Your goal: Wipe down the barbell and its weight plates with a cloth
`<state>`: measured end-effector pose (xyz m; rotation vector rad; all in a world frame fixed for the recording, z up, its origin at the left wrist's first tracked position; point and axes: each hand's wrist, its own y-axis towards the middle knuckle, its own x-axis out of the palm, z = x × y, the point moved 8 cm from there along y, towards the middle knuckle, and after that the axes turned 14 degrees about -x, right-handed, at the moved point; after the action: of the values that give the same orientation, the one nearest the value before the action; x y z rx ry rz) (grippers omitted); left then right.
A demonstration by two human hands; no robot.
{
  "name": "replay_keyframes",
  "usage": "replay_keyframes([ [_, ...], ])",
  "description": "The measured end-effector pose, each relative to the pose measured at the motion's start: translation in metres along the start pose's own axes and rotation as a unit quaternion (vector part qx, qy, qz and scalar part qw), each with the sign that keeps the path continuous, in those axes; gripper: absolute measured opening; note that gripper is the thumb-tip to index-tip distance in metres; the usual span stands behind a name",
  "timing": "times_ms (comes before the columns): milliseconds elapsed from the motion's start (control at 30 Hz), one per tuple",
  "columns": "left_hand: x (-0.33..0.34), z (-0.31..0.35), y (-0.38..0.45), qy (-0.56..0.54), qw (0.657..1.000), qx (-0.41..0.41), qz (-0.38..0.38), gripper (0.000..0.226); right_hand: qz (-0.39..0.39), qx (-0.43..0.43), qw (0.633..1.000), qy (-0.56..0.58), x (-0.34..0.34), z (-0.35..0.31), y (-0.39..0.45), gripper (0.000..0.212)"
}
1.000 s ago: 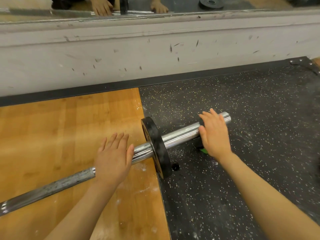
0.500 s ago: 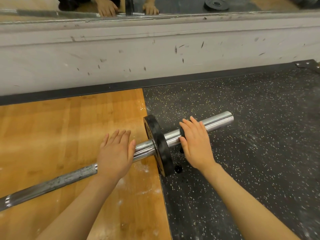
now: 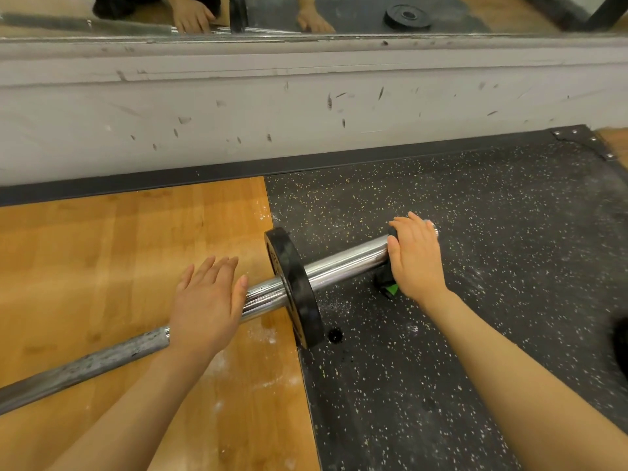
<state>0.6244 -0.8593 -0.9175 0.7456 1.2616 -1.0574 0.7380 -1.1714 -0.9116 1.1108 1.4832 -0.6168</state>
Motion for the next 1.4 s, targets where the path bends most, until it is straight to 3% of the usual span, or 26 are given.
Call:
replay_keyframes([
  [300, -0.009, -0.003, 0.010, -0.027, 0.999, -0.010, 0.019, 0.079, -0.026, -0.011, 1.000, 0.006, 0.003, 0.001, 0.020, 0.042],
  [467, -0.011, 0.000, 0.004, -0.043, 0.999, -0.006, 0.033, 0.074, -0.030, -0.016, 0.999, 0.003, 0.006, 0.001, 0.035, 0.051],
  [667, -0.018, -0.001, 0.009, -0.032, 0.998, 0.003, 0.060, 0.068, -0.018, -0.021, 1.000, -0.003, 0.013, 0.002, 0.063, 0.031],
  [1067, -0.014, -0.008, 0.056, -0.020, 0.996, 0.013, 0.089, 0.065, 0.006, -0.040, 0.998, -0.056, 0.023, -0.005, 0.123, 0.036],
  [1233, -0.014, -0.010, 0.066, -0.015, 0.996, 0.020, 0.089, 0.065, 0.029, -0.052, 0.994, -0.090, 0.020, -0.020, 0.128, 0.044],
  [1400, -0.016, -0.010, 0.071, -0.011, 0.996, 0.022, 0.090, 0.065, 0.064, -0.087, 0.994, -0.033, 0.036, -0.069, 0.115, 0.041],
])
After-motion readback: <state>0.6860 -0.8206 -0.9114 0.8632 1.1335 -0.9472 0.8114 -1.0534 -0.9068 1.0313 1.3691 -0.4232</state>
